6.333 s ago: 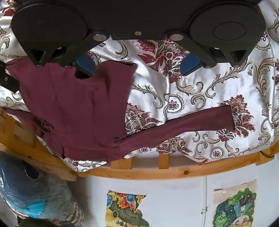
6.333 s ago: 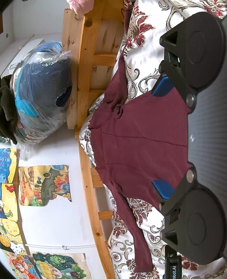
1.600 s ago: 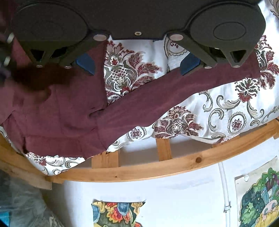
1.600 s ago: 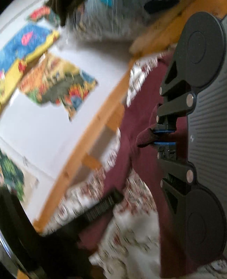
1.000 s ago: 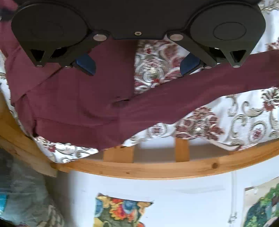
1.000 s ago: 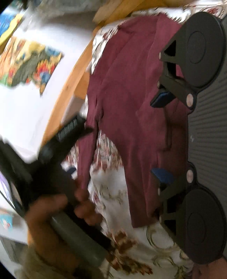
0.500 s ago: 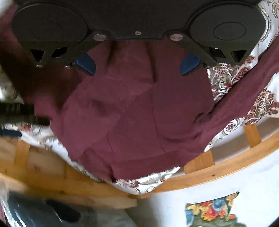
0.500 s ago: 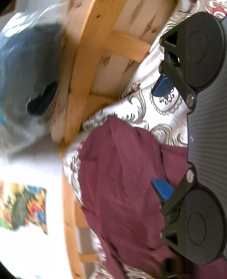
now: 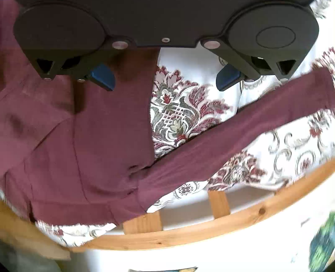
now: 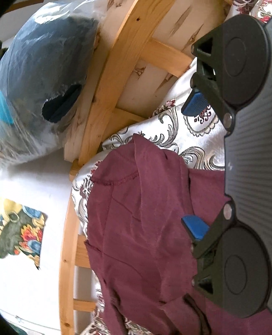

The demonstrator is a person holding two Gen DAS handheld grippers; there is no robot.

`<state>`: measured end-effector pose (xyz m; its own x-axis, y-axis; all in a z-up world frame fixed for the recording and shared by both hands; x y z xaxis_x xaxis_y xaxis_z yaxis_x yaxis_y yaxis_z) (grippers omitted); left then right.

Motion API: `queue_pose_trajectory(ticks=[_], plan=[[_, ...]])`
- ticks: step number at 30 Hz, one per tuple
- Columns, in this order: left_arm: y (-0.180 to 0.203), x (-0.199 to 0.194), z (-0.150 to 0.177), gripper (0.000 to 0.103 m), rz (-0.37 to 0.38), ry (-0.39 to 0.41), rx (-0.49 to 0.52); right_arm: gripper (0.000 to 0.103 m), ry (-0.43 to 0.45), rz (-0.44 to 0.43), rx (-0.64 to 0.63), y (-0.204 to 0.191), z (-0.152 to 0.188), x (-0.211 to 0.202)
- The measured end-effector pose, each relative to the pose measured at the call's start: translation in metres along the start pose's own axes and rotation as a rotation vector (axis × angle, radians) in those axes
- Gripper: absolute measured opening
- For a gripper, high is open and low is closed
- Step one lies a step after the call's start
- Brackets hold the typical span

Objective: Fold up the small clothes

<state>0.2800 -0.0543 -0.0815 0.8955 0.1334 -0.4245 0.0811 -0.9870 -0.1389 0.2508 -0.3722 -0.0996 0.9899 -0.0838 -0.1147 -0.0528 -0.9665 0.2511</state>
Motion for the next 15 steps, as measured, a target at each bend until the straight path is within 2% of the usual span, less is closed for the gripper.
queue_pose_trajectory(ticks=[2,4,7,9,11,13,15], plan=[[0.0,-0.008,-0.004,0.102,0.061,0.026,-0.062,0.103,-0.006,0.018,-0.019,0.0,0.0,0.002],[0.014,-0.017,-0.007,0.102,0.162,0.058,-0.092,0.103,-0.002,0.046,-0.034,0.003,0.001,0.003],[0.05,-0.028,-0.007,0.102,0.338,0.073,-0.039,0.103,-0.014,0.083,-0.053,0.011,0.005,0.008],[0.075,-0.031,-0.003,0.102,0.415,0.073,0.037,0.103,-0.033,0.097,-0.045,0.018,0.01,0.012],[0.096,-0.031,0.004,0.102,0.438,0.07,0.128,0.103,-0.045,0.101,-0.035,0.024,0.014,0.016],[0.108,-0.026,0.011,0.102,0.382,0.068,0.21,0.103,-0.047,0.1,-0.032,0.026,0.017,0.018],[0.104,-0.017,0.013,0.102,0.315,0.049,0.223,0.103,-0.046,0.099,-0.045,0.025,0.018,0.02]])
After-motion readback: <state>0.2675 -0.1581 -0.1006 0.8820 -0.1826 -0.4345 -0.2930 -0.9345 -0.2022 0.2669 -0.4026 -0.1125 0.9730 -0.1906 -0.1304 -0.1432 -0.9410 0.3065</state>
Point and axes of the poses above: each gripper's, at about its wrist camera, not at the fingertips, and x roughly the way its jaws point, y to its right, z to its underside, the point moved 7 cm from there along x, roughly the way its jaws point, and after that the axes turned 15 degrees about y, right-handed, at the moved point
